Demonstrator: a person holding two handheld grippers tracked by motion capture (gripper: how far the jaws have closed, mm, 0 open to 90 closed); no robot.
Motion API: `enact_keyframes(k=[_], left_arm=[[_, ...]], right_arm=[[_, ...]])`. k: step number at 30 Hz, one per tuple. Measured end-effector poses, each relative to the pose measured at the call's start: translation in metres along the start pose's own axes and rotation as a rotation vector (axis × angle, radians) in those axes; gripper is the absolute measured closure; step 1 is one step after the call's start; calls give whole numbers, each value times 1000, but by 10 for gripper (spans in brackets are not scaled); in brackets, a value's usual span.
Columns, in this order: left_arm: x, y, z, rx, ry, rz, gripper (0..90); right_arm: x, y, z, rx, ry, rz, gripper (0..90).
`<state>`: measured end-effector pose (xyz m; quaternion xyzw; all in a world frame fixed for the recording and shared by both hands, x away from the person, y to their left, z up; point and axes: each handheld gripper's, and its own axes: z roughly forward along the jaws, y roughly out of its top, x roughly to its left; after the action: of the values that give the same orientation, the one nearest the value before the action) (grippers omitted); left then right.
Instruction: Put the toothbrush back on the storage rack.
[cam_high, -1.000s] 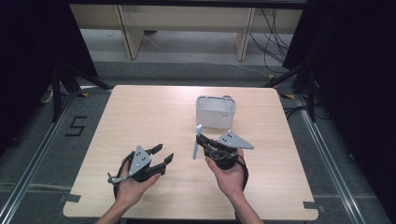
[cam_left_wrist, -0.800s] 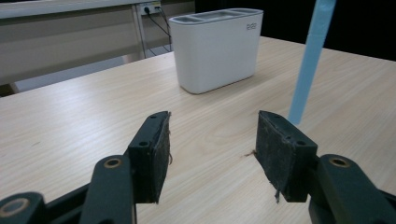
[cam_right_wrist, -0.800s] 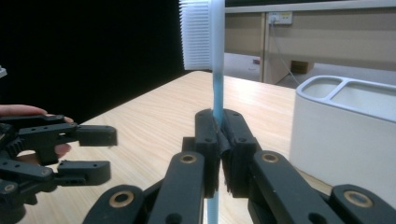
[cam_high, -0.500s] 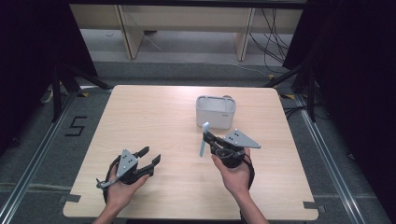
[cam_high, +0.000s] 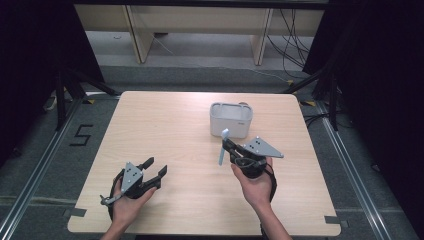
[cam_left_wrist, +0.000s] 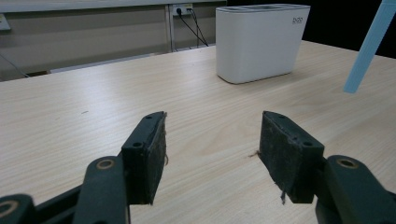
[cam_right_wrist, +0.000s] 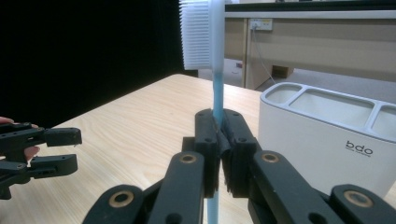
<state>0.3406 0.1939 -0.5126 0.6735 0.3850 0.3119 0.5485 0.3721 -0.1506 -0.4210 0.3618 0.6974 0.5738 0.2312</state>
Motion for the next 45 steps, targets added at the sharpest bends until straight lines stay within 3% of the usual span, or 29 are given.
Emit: enact_keyframes(k=[9, 10, 14, 16, 17, 18, 19, 21, 23, 25, 27, 30, 32, 36, 38, 40, 45], left_arm=[[1, -5, 0, -4, 11, 5, 395], [2, -5, 0, -5, 11, 6, 394], [2, -6, 0, -12, 10, 8, 391], [2, -6, 0, -11, 12, 12, 389], [3, -7, 0, -8, 12, 14, 388], [3, -8, 2, -29, 5, 14, 388], [2, -8, 1, -12, 13, 14, 387], [2, -9, 1, -7, 12, 16, 386], [2, -10, 3, -25, 5, 16, 384], [1, -10, 1, -4, 10, 20, 383], [1, -10, 1, -9, 10, 24, 381], [1, -10, 2, -13, 11, 21, 381], [1, -10, 1, -15, 14, 17, 380], [1, -11, 2, -38, 16, 16, 379], [1, -11, 1, -23, 19, 20, 378], [1, -11, 0, -27, 22, 18, 378], [1, -11, 0, -34, 25, 16, 378]], right_arm=[[-4, 1, -1, -2, -15, -8, 860], [-6, 2, -2, -12, -27, -34, 860], [-7, 3, -2, -9, -25, -11, 859], [-10, 4, -2, -17, -39, -38, 859], [-9, 4, -3, -10, -37, -11, 859], [-10, 5, -2, -14, -33, -18, 859], [-11, 6, -3, -19, -45, -39, 860], [-11, 8, -3, -18, -49, -15, 859], [-14, 10, -3, -24, -55, -34, 859], [-15, 12, -4, -19, -59, -28, 859], [-18, 15, -5, -29, -67, -51, 859], [-18, 19, -6, -30, -74, -26, 859], [-21, 21, -7, -34, -83, -51, 859], [-23, 25, -7, -42, -90, -45, 859], [-26, 27, -7, -53, -104, -72, 859], [-25, 28, -7, -40, -99, -47, 859], [-29, 32, -8, -44, -115, -61, 859]])
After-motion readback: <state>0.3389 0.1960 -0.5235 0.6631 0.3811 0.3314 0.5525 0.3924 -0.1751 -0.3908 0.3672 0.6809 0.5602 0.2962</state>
